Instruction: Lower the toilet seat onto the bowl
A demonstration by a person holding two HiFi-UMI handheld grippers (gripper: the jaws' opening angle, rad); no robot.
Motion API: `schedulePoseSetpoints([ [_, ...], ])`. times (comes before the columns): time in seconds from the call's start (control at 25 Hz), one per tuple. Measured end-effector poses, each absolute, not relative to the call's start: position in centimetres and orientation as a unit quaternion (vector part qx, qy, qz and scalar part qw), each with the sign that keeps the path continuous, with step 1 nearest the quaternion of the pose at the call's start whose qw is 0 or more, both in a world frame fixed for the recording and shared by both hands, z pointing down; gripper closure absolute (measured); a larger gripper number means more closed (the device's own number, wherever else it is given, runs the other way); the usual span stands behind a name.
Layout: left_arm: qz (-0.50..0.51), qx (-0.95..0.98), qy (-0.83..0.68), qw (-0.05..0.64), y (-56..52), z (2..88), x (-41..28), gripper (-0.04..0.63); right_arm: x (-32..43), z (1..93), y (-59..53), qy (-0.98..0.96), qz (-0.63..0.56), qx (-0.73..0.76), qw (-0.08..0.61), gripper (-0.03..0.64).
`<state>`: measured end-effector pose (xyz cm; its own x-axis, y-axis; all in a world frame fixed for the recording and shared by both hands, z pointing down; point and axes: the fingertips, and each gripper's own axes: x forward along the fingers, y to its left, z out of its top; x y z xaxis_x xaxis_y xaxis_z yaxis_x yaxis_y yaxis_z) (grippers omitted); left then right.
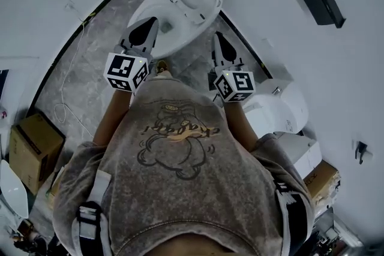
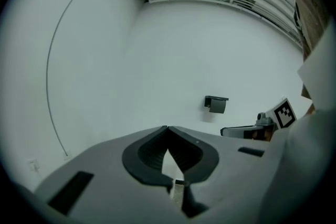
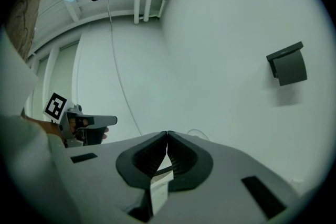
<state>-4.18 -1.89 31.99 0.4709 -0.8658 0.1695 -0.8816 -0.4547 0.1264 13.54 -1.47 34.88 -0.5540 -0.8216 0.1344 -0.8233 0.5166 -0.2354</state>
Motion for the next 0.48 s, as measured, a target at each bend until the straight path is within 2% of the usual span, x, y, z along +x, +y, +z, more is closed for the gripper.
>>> schedulePoseSetpoints([
  [0.48, 0.041, 0.892, -0.442, 0.083, -13.3, 30.2, -3.6, 0.586, 13.4, 33.6, -10.2, -0.834, 0.131, 0.537, 0.001, 0.591],
])
